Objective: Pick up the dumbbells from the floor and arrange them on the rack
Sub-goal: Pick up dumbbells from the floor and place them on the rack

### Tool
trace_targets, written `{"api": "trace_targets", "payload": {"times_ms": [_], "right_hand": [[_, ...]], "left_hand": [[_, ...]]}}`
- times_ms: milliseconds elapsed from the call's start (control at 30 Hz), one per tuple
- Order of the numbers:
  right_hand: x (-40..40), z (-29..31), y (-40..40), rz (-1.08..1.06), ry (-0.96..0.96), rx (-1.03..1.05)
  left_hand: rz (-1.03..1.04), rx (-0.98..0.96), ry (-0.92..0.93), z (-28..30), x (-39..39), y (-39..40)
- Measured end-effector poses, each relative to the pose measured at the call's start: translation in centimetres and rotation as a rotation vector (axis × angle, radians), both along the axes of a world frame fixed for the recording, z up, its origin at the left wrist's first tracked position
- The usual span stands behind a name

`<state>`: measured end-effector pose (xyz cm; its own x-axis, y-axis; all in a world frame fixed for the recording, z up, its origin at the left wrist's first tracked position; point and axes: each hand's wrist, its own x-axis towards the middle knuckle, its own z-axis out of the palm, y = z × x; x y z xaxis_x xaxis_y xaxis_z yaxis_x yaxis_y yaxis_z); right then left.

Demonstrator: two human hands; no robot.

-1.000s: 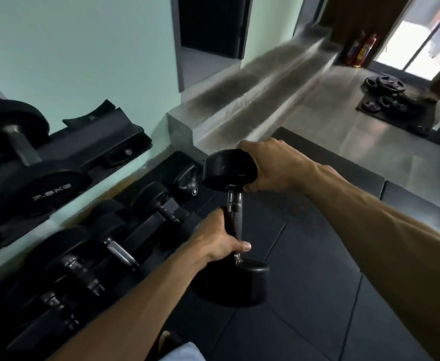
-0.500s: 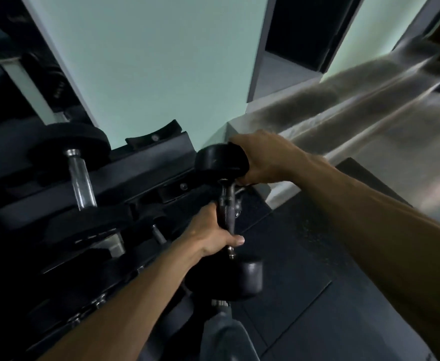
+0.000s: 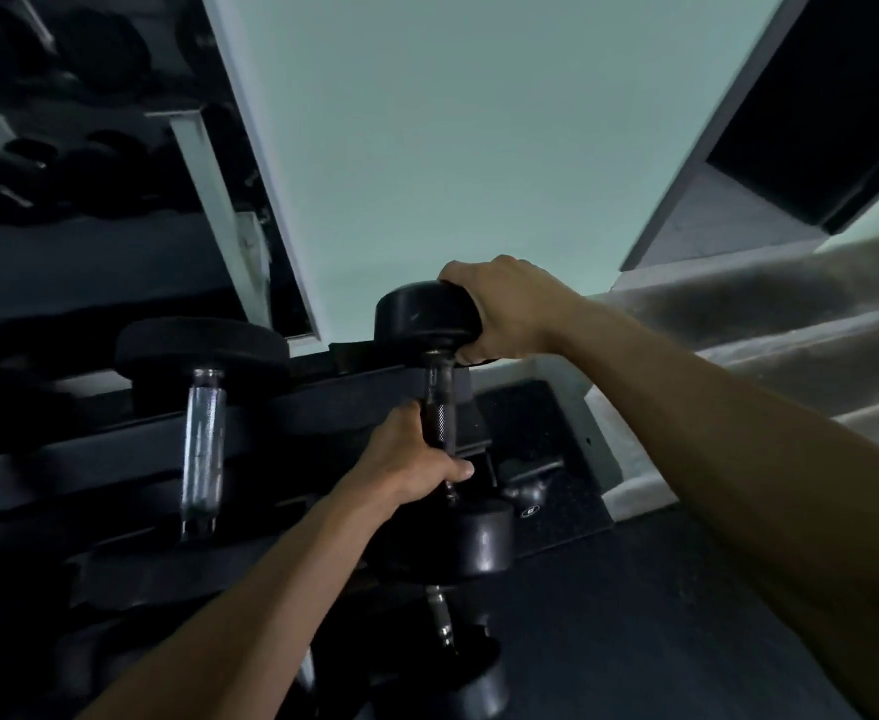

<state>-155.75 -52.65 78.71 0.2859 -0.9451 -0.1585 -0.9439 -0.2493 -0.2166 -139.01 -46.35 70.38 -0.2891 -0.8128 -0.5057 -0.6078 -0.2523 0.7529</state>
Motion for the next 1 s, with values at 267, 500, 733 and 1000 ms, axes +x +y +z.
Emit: {"api": "trace_targets", "payload": {"times_ms": [267,500,733,1000], "right_hand": [[1.2,-4.0,-6.3,0.058,-0.041,0.094],[0.5,-5.2,-6.6,0.099,-0.054,0.108],[1.0,-5.7,-6.0,0.039,-0.116,0.093],[1.4,-6.3,-4.9,-0.032,-0.136,0.052]], "left_hand": [[0.135,0.024,-0.065,-3.1,0.0,-3.8],[0.137,0.02,-0.073,-3.9,-1.2,-3.4],[0.116,0.017,-0.026,-3.4,-0.6,-3.3],[0.024,-0.07,-0.03,-2.6,0.6,-1.8]]}}
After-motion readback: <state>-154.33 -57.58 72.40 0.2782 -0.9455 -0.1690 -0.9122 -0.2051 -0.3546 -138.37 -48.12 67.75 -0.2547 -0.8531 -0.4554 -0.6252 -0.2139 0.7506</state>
